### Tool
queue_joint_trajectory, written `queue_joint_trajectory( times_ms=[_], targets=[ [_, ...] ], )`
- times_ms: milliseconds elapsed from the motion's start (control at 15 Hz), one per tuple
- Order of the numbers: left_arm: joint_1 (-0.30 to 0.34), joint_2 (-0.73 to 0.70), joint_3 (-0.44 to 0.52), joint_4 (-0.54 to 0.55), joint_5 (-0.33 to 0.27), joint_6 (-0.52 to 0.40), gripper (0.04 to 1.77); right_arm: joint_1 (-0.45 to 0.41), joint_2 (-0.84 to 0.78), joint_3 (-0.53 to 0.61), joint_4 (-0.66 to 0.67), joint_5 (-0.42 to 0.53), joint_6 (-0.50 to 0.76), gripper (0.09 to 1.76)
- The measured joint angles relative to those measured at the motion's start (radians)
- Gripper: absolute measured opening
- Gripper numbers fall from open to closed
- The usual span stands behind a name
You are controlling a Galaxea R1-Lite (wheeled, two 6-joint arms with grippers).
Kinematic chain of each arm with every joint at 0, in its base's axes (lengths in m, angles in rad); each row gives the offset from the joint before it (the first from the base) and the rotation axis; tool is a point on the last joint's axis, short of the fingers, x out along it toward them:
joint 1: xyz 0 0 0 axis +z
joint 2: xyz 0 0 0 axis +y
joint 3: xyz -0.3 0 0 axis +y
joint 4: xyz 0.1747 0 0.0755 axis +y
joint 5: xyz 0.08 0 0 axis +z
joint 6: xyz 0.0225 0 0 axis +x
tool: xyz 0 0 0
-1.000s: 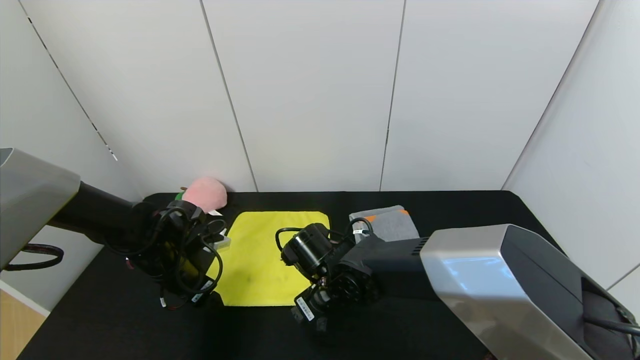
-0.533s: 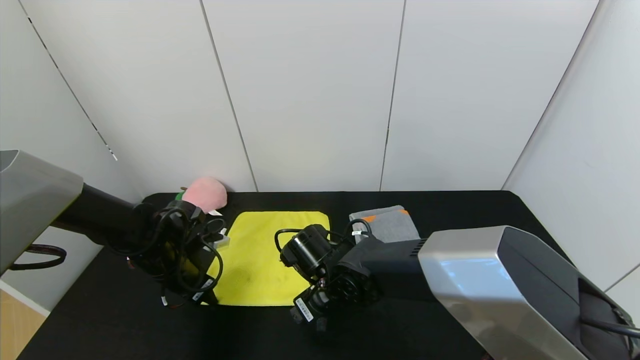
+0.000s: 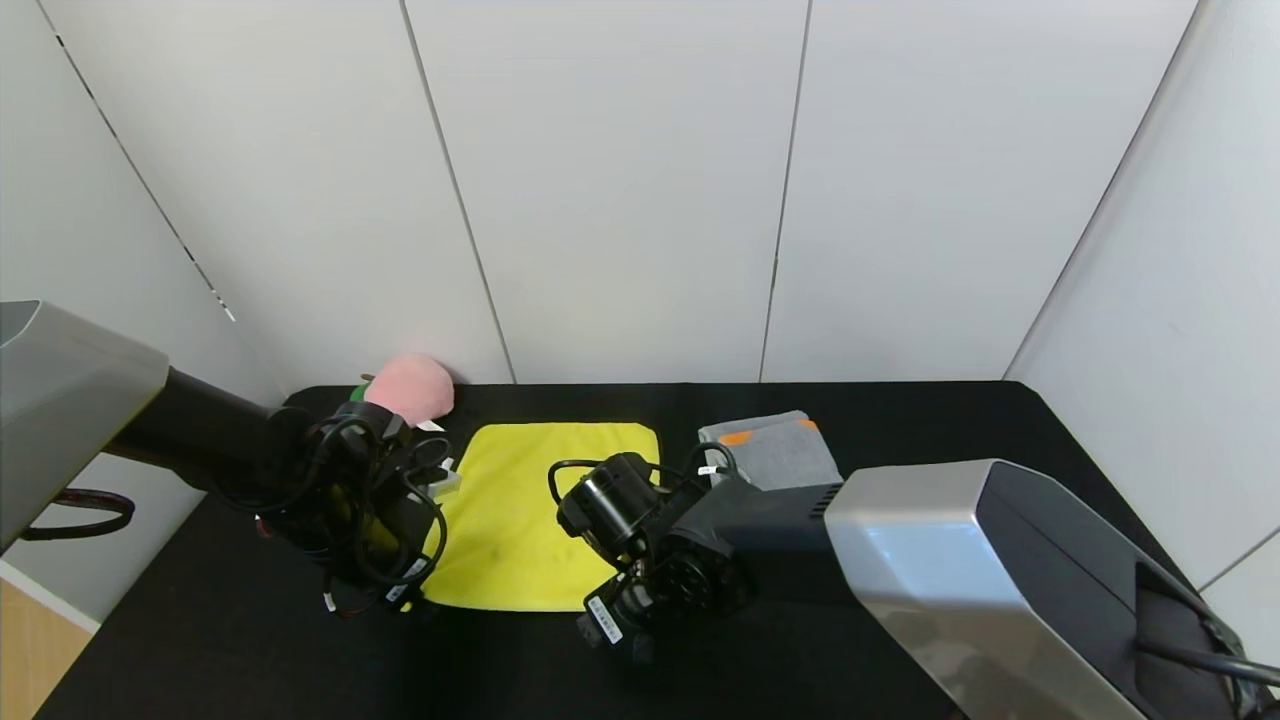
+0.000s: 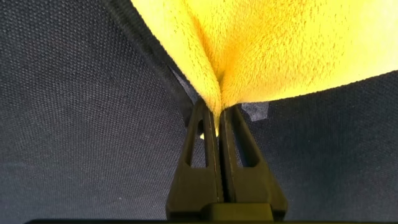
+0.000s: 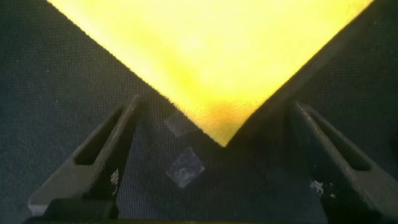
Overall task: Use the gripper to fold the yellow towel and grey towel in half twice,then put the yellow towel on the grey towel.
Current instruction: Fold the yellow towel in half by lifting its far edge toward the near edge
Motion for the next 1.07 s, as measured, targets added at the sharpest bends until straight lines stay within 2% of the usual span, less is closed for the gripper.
queue_joint_trajectory(
  times_ms=[200, 467, 600, 733, 933, 1000, 1067],
  targets=[
    [0.0, 0.0, -0.001, 0.0, 0.0, 0.0, 0.12, 0.005, 0.012, -0.004, -0.011, -0.044, 0.0, 1.71],
    [0.001, -0.004, 0.001, 0.0, -0.001, 0.0, 0.12, 0.01, 0.02, -0.009, -0.029, -0.047, 0.01, 1.71],
    [0.001, -0.007, 0.003, 0.001, -0.001, 0.0, 0.12, 0.01, 0.022, -0.01, -0.037, -0.047, 0.017, 1.35],
    [0.001, -0.009, 0.006, 0.001, -0.003, 0.0, 0.12, 0.01, 0.026, -0.01, -0.039, -0.047, 0.018, 1.06],
    [0.001, -0.012, 0.008, 0.001, -0.003, 0.0, 0.12, 0.009, 0.027, -0.01, -0.041, -0.047, 0.018, 0.76],
    [0.001, -0.013, 0.009, 0.0, -0.005, 0.0, 0.12, 0.009, 0.027, -0.01, -0.042, -0.047, 0.018, 0.33],
    [0.001, -0.014, 0.009, 0.0, -0.007, 0.0, 0.12, 0.009, 0.027, -0.01, -0.042, -0.047, 0.019, 0.14]
  ],
)
